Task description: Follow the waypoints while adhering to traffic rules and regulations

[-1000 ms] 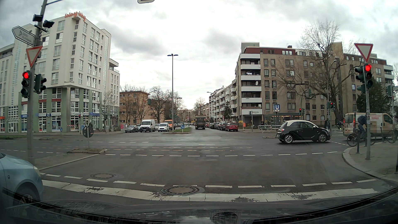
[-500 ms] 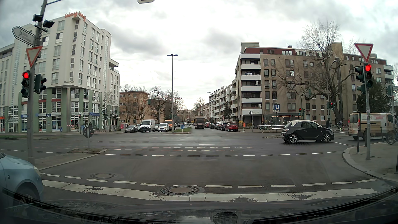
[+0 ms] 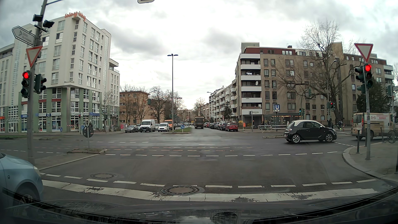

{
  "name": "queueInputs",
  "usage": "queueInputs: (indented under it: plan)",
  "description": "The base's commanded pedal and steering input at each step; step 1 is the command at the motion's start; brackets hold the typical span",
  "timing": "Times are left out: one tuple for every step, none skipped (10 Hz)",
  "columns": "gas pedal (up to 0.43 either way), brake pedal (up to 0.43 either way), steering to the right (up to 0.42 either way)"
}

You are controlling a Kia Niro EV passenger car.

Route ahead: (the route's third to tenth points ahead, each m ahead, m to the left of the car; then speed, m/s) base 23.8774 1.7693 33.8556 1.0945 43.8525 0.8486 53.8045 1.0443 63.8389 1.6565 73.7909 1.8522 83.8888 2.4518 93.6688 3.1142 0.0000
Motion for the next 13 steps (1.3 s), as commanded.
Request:
queueInputs:
  plan:
    - [0.000,0.445,-0.003]
    - [0.000,0.445,-0.003]
    - [0.000,0.439,-0.003]
    - [0.000,0.445,-0.003]
    - [0.000,0.445,-0.003]
    - [0.000,0.445,-0.003]
    - [0.000,0.445,-0.002]
    - [0.000,0.445,0.003]
    - [0.000,0.445,0.006]
    - [0.000,0.445,0.005]
    - [0.000,0.439,0.003]
    - [0.000,0.445,0.001]
    - [0.000,0.433,0.000]
